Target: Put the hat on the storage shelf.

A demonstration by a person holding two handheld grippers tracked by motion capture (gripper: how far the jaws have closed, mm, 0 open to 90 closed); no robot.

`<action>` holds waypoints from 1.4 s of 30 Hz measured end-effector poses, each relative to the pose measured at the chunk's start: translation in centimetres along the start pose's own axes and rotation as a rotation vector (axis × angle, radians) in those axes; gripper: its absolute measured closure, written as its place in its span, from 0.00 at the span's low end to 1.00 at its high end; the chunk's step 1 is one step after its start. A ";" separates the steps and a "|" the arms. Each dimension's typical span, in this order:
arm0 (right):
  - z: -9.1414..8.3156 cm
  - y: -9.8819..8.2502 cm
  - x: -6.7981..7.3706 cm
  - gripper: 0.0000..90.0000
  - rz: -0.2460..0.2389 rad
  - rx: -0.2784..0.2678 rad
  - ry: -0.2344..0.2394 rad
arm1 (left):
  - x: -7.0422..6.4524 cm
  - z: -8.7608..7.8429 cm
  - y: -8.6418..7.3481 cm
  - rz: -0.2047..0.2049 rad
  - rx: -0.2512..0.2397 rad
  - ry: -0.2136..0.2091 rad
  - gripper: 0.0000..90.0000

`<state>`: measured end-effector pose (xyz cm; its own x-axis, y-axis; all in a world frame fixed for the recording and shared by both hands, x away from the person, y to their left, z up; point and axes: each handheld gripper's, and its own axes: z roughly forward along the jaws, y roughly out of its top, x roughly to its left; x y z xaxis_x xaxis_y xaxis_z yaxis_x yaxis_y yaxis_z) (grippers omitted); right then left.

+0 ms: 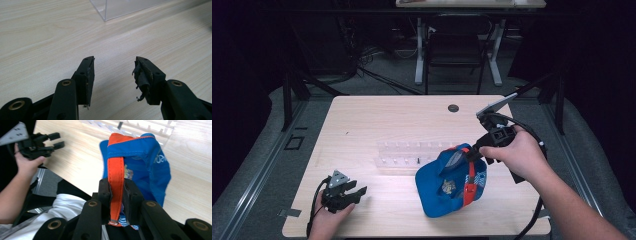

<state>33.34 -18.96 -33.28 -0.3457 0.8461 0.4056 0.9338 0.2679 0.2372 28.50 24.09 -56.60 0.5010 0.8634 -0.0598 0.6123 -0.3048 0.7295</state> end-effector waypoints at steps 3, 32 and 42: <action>-0.5 0.3 0.4 0.86 0.005 0.001 0.022 | -0.2 0.0 0.1 0.007 0.017 0.012 0.57; -2.6 2.0 0.6 0.86 0.069 -0.071 0.235 | -4.3 -1.0 3.5 0.139 0.177 -0.001 0.56; -2.4 2.9 1.1 0.86 0.079 -0.110 0.330 | -7.0 -1.2 5.7 0.204 0.161 -0.046 0.57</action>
<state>35.43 -18.39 -30.09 -0.3002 0.6629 0.6859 0.9498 0.1410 0.2794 27.73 16.76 -51.15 0.6493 0.7592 0.0441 0.5833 -0.5344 0.6117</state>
